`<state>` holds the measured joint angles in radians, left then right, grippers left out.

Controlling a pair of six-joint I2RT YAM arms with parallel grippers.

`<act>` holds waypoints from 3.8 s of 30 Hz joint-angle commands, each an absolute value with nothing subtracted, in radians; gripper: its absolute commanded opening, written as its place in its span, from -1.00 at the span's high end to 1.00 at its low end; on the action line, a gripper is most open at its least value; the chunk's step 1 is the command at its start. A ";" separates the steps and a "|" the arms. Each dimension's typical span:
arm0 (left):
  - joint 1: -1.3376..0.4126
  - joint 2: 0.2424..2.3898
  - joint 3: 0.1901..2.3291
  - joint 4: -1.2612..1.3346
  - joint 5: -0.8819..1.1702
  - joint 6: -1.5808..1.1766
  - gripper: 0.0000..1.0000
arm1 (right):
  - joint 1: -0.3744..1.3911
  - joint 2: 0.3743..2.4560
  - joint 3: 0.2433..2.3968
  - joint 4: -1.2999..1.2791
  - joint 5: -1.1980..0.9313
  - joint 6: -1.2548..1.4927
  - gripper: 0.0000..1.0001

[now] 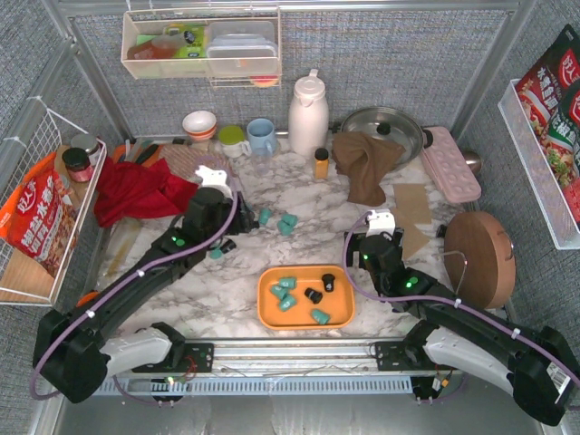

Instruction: Mix the coffee capsules in the storage basket

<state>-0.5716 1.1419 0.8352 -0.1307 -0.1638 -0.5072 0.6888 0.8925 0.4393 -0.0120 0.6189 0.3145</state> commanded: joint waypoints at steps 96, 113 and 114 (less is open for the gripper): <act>-1.095 0.494 0.633 -0.500 -0.910 -0.563 -0.98 | 0.626 2.084 1.647 -0.426 0.002 0.010 0.06; -1.094 0.492 0.630 -0.495 -0.922 -0.560 -0.98 | 0.620 2.180 1.684 -0.439 -0.017 0.014 0.21; -1.094 0.492 0.629 -0.495 -0.922 -0.560 -0.99 | 0.621 2.182 1.684 -0.438 -0.016 0.014 0.21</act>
